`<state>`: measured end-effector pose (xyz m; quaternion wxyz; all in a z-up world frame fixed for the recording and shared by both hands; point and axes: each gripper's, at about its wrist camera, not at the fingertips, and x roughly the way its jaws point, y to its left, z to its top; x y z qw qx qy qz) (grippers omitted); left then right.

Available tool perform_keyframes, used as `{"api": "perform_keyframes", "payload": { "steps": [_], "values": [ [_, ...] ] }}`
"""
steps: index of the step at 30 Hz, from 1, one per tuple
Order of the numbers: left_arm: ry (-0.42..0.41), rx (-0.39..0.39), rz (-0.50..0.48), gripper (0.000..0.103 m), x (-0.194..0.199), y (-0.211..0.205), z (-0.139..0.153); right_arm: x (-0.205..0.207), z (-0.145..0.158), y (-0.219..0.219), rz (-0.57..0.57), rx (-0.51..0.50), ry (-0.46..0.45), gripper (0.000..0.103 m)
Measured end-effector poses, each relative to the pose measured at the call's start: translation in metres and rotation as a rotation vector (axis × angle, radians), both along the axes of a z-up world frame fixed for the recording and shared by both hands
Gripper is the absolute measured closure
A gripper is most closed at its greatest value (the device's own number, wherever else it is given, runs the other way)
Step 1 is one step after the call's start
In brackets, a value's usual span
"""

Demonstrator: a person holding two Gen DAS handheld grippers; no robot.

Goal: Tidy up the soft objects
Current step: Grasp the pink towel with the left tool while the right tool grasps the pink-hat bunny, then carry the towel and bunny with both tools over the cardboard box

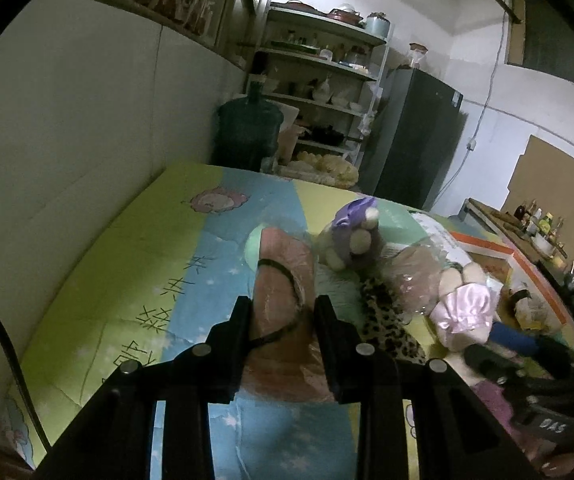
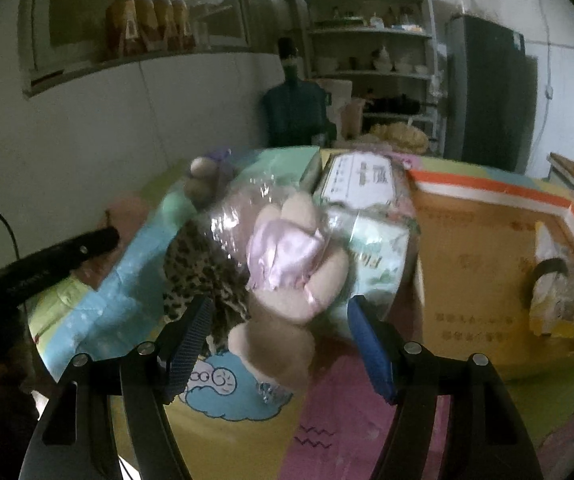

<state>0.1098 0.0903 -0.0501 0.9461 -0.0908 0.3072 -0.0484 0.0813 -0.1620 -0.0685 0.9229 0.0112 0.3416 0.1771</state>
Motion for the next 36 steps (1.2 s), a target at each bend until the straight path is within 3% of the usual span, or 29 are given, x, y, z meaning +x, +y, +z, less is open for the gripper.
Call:
{"api": "perform_keyframes", "payload": {
  "steps": [1, 5, 16, 36],
  "values": [
    [-0.002, -0.002, 0.000, 0.070, -0.002, -0.001, 0.001, 0.000, -0.002, 0.001, 0.002, 0.000, 0.008, 0.034],
    [-0.003, -0.008, -0.004, 0.070, -0.003, 0.000, 0.001, 0.005, -0.009, 0.006, 0.014, -0.018, 0.055, 0.063],
    [-0.004, -0.011, -0.021, 0.070, -0.005, 0.002, 0.003, 0.002, -0.005, 0.005, 0.019, -0.006, 0.043, 0.068],
    [-0.062, 0.032, -0.030, 0.070, -0.013, -0.028, 0.028, -0.024, 0.044, -0.011, 0.056, 0.053, -0.122, 0.068]
  ]
}}
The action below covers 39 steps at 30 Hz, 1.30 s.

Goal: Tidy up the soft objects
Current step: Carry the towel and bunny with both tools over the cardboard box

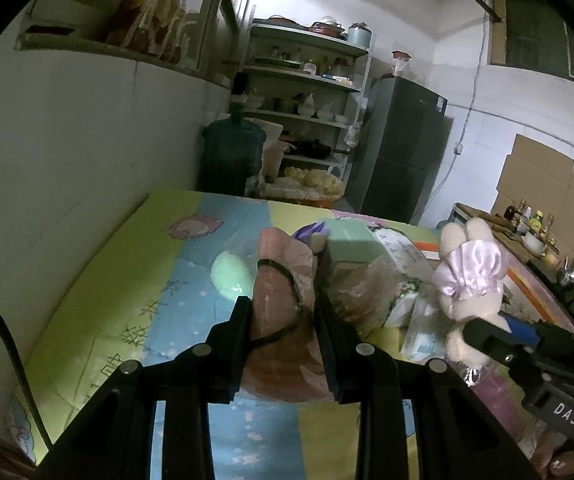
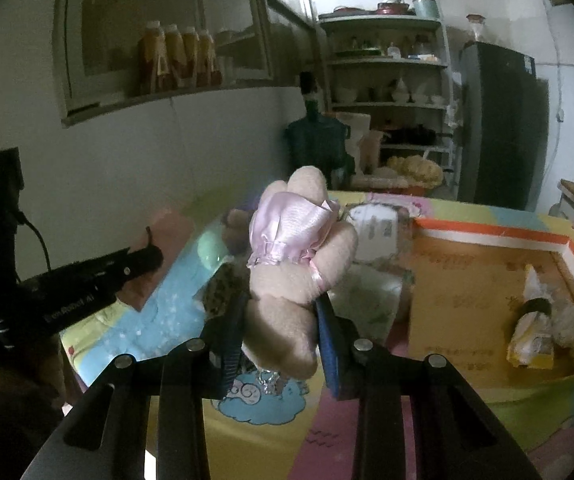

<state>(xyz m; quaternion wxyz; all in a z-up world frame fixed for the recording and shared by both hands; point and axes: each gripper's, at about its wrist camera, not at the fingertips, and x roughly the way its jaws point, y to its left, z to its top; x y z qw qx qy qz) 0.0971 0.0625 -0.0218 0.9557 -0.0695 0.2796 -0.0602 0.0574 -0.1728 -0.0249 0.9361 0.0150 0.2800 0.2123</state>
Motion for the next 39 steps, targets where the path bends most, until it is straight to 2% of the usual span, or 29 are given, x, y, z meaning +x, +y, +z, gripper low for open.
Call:
{"api": "perform_keyframes", "payload": {
  "steps": [17, 28, 39],
  "values": [
    [-0.039, 0.038, -0.079, 0.070, 0.012, -0.059, 0.023, -0.006, 0.021, -0.052, -0.072, 0.051, -0.070, 0.068],
    [-0.063, 0.047, -0.178, 0.070, 0.026, -0.113, 0.038, -0.013, 0.026, -0.103, -0.165, 0.085, -0.104, 0.068],
    [-0.060, 0.037, -0.274, 0.071, 0.038, -0.171, 0.038, -0.017, 0.032, -0.157, -0.268, 0.105, -0.125, 0.068]
  ]
}}
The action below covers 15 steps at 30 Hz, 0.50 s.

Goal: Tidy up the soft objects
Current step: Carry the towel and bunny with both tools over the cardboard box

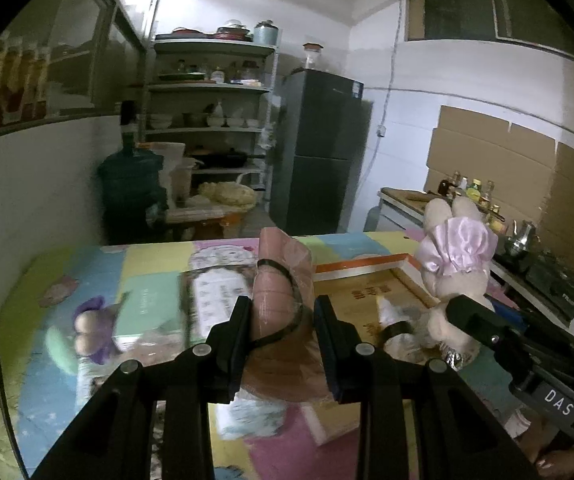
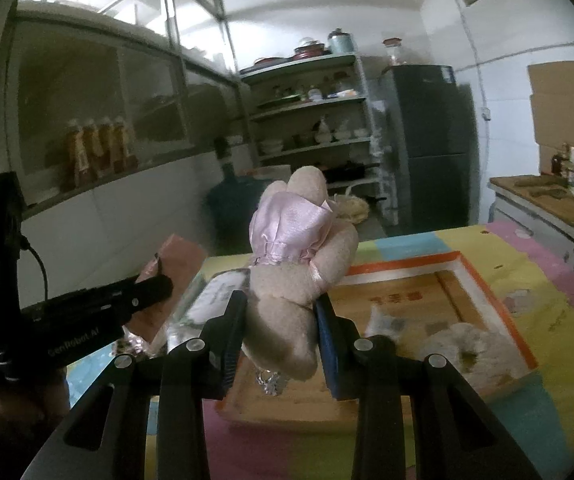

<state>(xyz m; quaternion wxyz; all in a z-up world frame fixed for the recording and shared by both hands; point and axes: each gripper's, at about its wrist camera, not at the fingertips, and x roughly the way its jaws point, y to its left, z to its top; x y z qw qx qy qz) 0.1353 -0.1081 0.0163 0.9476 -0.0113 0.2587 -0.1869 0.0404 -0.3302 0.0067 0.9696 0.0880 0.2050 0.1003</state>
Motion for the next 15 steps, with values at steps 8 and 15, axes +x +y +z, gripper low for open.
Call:
{"api": "perform_keyframes", "payload": {
  "steps": [8, 15],
  "values": [
    [0.017, 0.004, -0.051, 0.071, 0.011, -0.038, -0.004, -0.001, 0.000, -0.035, -0.065, 0.014, -0.002, 0.068],
    [0.049, 0.003, -0.075, 0.071, 0.024, -0.067, -0.013, 0.006, -0.003, -0.059, -0.104, 0.014, 0.003, 0.068]
  ]
}}
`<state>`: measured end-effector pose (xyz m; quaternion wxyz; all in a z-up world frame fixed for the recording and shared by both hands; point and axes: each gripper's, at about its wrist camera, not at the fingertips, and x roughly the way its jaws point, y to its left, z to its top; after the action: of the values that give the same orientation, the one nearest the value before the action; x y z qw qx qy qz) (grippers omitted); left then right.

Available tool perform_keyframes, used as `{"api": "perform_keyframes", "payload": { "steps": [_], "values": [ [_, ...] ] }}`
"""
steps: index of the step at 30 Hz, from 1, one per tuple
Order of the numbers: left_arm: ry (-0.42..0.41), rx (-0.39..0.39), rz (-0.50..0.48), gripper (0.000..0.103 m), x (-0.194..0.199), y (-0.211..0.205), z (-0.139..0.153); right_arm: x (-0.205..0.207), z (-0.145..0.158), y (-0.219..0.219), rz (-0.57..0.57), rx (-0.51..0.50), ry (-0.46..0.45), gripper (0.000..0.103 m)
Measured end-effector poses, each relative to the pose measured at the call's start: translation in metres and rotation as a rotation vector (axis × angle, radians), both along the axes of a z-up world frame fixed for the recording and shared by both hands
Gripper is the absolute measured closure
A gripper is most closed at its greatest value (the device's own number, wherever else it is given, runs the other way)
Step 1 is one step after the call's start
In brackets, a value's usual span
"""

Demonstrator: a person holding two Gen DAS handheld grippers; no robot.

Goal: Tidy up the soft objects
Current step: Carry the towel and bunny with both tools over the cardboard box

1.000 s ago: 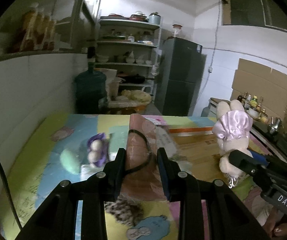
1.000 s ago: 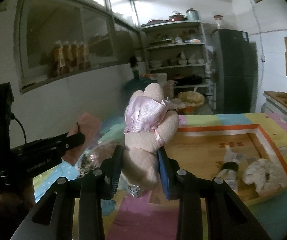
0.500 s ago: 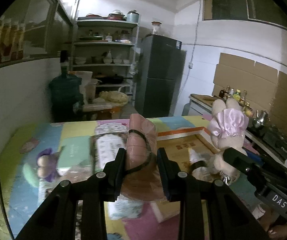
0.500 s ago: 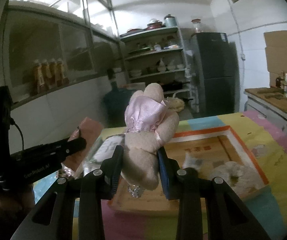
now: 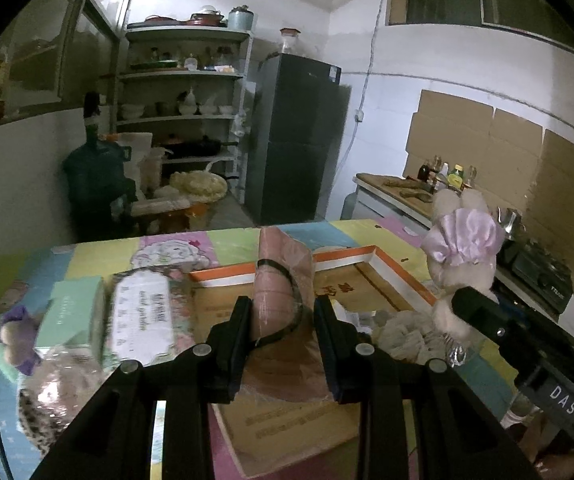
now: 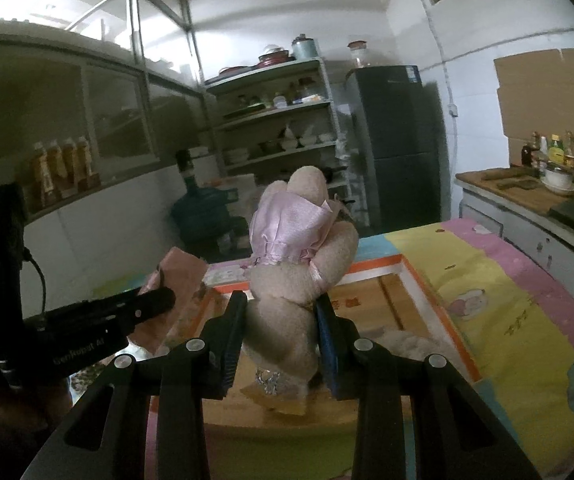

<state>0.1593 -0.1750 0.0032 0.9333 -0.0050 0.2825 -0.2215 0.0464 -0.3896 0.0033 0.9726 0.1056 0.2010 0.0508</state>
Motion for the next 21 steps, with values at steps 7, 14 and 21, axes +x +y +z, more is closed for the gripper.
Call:
{"api": "perform_keyframes", "payload": {
  "steps": [7, 14, 21],
  "values": [
    [0.043, 0.007, 0.001, 0.071, 0.020, -0.023, -0.012, 0.018, -0.005, -0.026, -0.024, 0.009, 0.012, 0.068],
    [0.093, 0.024, 0.012, 0.071, 0.042, -0.043, -0.028, 0.041, -0.014, -0.048, -0.038, 0.029, 0.042, 0.068],
    [0.160, 0.036, 0.016, 0.071, 0.066, -0.059, -0.046, 0.064, -0.027, -0.060, -0.034, 0.042, 0.094, 0.068]
  ]
}}
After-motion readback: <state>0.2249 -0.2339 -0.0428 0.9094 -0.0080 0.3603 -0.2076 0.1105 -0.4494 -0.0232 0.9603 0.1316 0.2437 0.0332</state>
